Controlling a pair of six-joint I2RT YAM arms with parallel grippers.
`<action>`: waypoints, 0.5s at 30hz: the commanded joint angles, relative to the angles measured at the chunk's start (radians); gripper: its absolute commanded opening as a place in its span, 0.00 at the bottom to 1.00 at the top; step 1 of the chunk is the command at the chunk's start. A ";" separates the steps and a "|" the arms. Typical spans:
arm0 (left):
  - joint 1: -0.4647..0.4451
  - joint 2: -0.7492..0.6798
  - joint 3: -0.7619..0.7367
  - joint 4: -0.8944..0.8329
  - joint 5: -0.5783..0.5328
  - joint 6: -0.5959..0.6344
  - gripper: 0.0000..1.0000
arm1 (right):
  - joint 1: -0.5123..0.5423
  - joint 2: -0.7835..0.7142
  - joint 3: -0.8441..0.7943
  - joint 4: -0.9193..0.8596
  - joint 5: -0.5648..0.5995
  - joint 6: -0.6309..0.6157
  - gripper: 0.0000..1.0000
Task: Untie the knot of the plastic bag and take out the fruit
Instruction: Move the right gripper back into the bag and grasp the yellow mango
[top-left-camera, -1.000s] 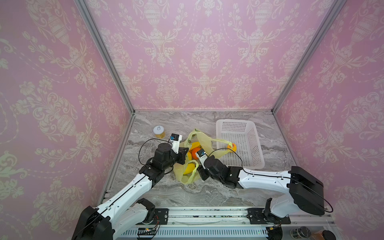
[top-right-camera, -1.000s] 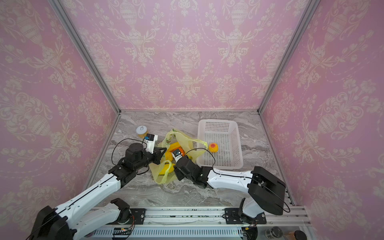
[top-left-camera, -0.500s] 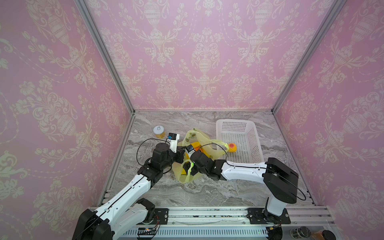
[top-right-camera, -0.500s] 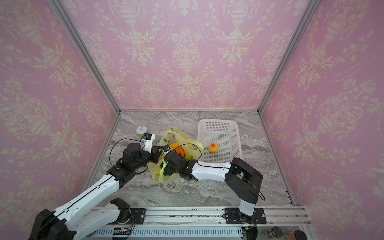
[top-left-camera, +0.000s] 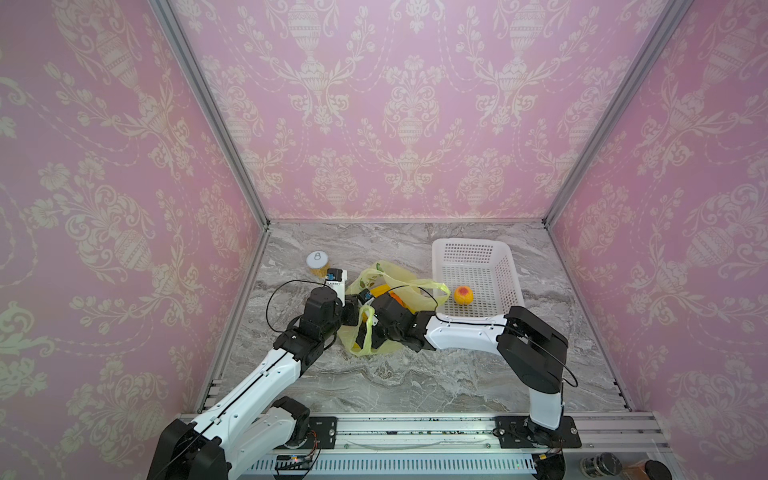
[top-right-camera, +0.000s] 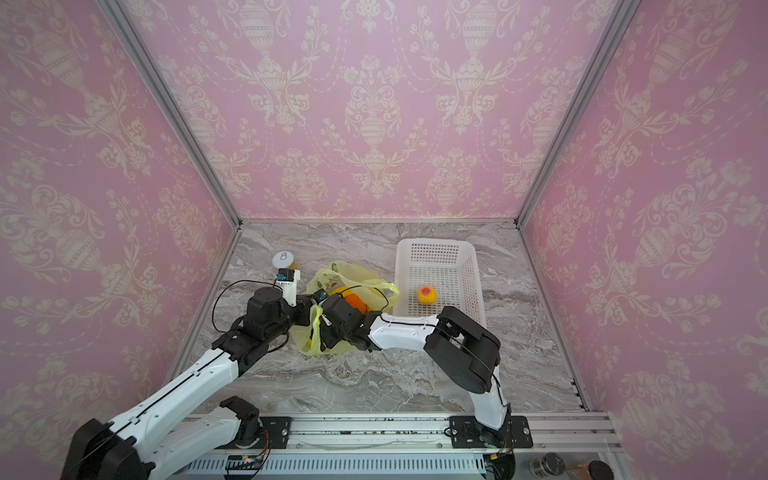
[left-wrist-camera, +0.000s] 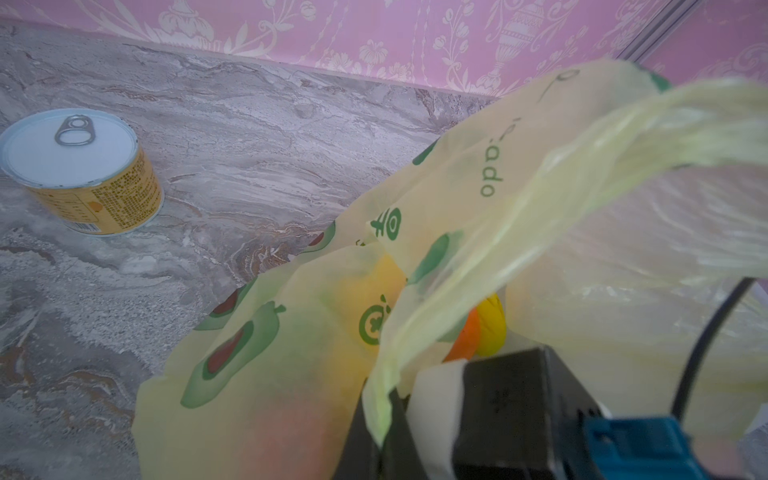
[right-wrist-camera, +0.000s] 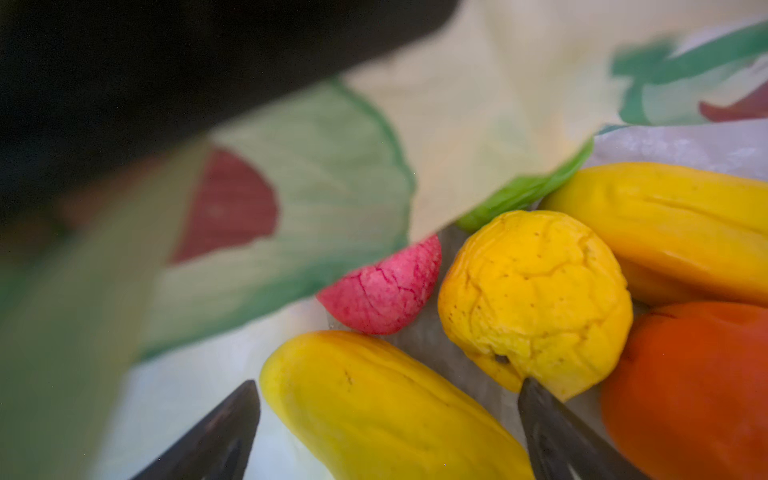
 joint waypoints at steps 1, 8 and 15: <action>-0.052 -0.039 0.017 0.085 0.202 -0.005 0.00 | 0.006 0.049 -0.026 -0.025 -0.091 -0.055 0.98; -0.052 -0.040 0.019 0.067 0.170 0.001 0.00 | 0.016 -0.019 -0.164 0.075 -0.158 -0.076 0.95; -0.052 -0.052 0.016 0.069 0.169 0.002 0.00 | 0.023 0.030 -0.116 0.038 -0.131 -0.080 0.91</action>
